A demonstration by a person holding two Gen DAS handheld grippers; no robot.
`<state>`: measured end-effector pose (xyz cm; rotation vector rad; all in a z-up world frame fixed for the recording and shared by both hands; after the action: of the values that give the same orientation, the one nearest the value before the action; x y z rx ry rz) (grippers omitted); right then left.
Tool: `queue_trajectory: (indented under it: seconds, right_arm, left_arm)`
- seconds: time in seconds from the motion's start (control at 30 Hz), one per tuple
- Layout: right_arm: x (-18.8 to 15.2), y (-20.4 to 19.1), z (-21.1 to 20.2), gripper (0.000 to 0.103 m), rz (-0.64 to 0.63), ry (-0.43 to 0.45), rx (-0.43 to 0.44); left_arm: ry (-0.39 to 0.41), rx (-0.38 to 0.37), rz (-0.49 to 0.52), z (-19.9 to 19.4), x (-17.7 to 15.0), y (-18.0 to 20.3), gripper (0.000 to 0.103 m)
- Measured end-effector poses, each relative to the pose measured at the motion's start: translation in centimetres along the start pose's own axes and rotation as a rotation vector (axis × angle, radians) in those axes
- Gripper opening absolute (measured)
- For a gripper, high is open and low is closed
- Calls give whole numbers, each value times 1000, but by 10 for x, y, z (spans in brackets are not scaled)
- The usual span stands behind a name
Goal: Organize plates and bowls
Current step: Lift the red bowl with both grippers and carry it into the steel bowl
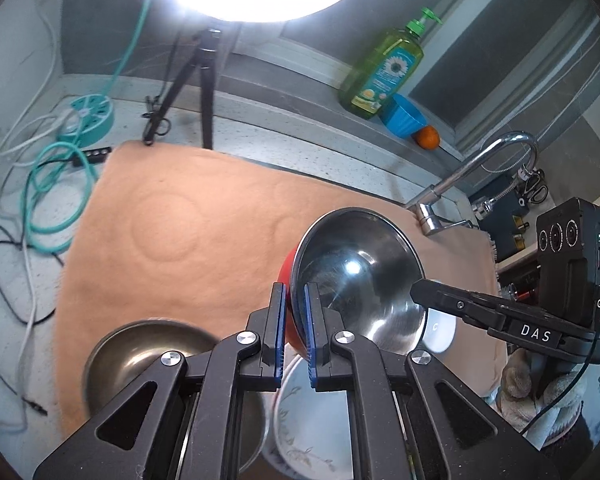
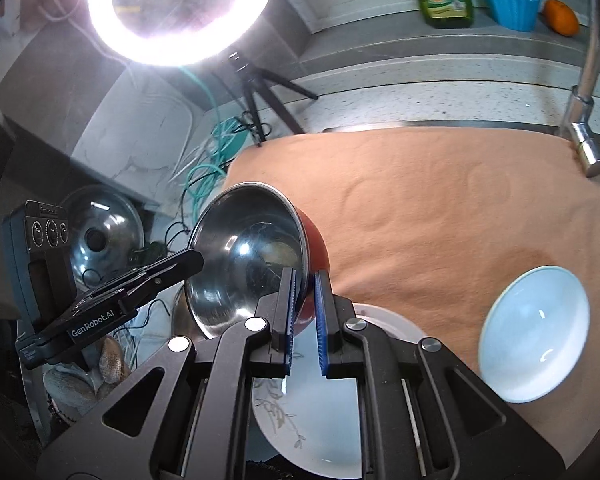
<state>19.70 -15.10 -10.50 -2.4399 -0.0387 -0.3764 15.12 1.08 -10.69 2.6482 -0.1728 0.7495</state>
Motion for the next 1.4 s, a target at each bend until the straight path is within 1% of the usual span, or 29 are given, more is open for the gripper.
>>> queue_trajectory:
  seconds: [0.37,0.63,0.83,1.03,1.17,1.4]
  right_arm:
    - [-32,-49,28,9,-94,-78,27]
    - [-51,-73,57,9,-147,-143,23]
    - [-61,-81,77,9,-173,-186,5]
    - [-69,-79,94,9,-191,-219,-26]
    - [-73,-78,104,9,-200,-238,-48]
    - [-78,-76,118,9,-226,-251,-83]
  left_arm:
    - [11,45,-83,-37,-42,-42,7]
    - [3,76,-127,-49,-65,-65,7]
    - [-32,94,-143,-48,-83,-78,7]
    - [-74,110,-141,-40,-94,-84,7]
    - [-99,119,-136,-35,-99,-87,7]
    - [-120,131,-131,-30,-102,-90,7]
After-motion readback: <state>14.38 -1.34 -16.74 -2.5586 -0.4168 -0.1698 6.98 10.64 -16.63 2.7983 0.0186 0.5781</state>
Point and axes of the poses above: each gripper's, at about its wrist camera, not at the fingertips, and z roughly the way its jaws point, y to its right, x to its top, the point moved 4 cm from there along z, roughly the way its jaws point, and after that the axes turned 12 degrees about z, right-handed, at the moved point
